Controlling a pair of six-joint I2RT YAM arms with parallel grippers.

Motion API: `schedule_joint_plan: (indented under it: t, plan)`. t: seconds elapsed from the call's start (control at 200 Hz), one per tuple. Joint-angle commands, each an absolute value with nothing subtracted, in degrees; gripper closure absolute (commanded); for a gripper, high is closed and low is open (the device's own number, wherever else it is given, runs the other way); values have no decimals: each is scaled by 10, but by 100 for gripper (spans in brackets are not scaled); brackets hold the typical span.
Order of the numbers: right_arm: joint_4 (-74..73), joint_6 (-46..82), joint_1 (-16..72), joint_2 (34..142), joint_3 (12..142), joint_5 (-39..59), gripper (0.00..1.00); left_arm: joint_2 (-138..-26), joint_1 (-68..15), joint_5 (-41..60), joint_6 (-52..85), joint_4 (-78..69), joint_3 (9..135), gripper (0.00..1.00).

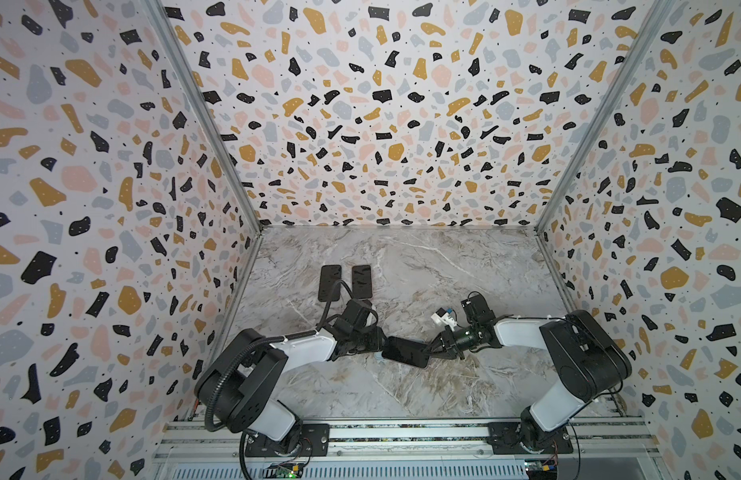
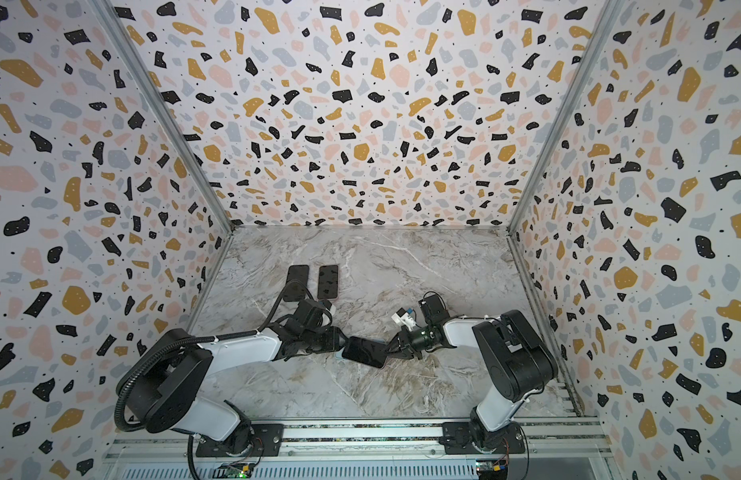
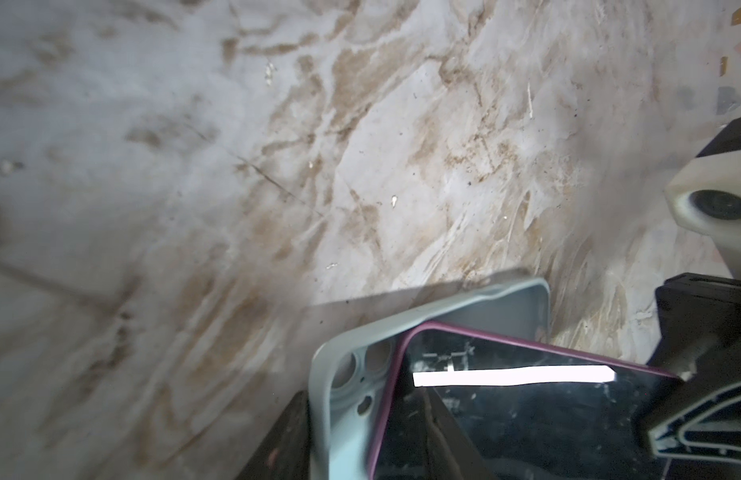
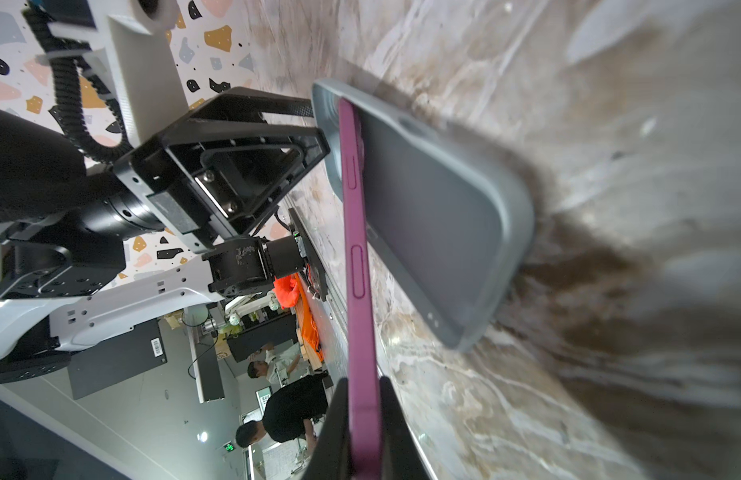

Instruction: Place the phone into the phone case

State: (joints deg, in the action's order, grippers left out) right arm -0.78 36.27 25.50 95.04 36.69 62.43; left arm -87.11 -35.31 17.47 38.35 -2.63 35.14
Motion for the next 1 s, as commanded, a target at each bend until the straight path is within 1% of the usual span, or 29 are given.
schedule_joint_plan:
  t: [0.0, 0.225, 0.531, 0.841, 0.996]
  plan:
    - [23, 340, 274, 970, 383, 570, 100, -894, -361, 207, 380, -49, 351, 56]
    - [53, 320, 273, 981, 402, 560, 100, -897, -361, 204, 374, -43, 354, 56]
    - [12, 421, 272, 974, 352, 538, 100, -861, -361, 201, 389, -46, 328, 56]
    - [-28, 492, 276, 939, 326, 507, 100, -843, -361, 204, 409, -70, 309, 57]
    - [-63, 526, 283, 945, 310, 495, 100, -842, -362, 211, 420, -89, 300, 57]
